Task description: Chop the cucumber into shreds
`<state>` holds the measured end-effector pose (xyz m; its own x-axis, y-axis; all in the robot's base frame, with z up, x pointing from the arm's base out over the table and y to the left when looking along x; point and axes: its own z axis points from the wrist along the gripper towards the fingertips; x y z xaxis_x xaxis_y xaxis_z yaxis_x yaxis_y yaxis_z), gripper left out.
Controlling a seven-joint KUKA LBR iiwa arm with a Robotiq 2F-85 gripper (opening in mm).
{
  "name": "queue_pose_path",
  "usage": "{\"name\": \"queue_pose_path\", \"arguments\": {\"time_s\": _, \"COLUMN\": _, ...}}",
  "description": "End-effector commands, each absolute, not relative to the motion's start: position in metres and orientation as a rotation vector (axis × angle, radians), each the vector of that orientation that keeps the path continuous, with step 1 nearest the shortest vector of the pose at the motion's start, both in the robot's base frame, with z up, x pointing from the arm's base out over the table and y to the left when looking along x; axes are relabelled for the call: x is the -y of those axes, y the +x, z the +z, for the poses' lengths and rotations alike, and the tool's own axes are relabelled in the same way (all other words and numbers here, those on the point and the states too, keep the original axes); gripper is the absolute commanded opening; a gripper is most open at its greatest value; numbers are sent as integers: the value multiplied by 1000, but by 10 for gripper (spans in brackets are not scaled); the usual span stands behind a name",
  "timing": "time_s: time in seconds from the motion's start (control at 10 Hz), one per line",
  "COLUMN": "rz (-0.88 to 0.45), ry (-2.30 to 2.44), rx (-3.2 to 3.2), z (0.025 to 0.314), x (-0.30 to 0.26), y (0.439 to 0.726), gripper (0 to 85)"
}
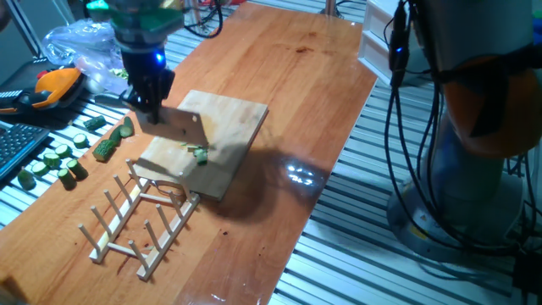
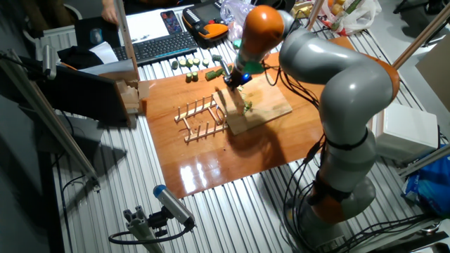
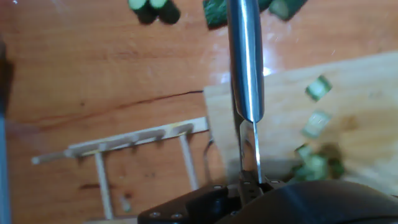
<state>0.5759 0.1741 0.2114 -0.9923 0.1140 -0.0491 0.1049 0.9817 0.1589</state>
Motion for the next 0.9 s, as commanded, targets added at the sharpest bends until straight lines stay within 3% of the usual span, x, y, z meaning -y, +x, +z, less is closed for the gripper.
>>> {"name": "queue_pose_path", "arguments": {"time_s": 0.0, "rz": 240, "ry": 188, "rx": -3061, "z": 212, "x": -180, "y": 574, "gripper": 0}}
{"name": "queue_pose_path", "arguments": {"time_s": 0.6, "rz": 313, "ry": 86, "rx": -3015, "z": 196, "x": -201, "y": 570, "gripper": 0}}
{"name": "queue_pose_path", "arguments": {"time_s": 0.8, "rz": 261, "ry": 63, "rx": -2992, "z": 188, "x": -209, "y": 567, "gripper": 0}}
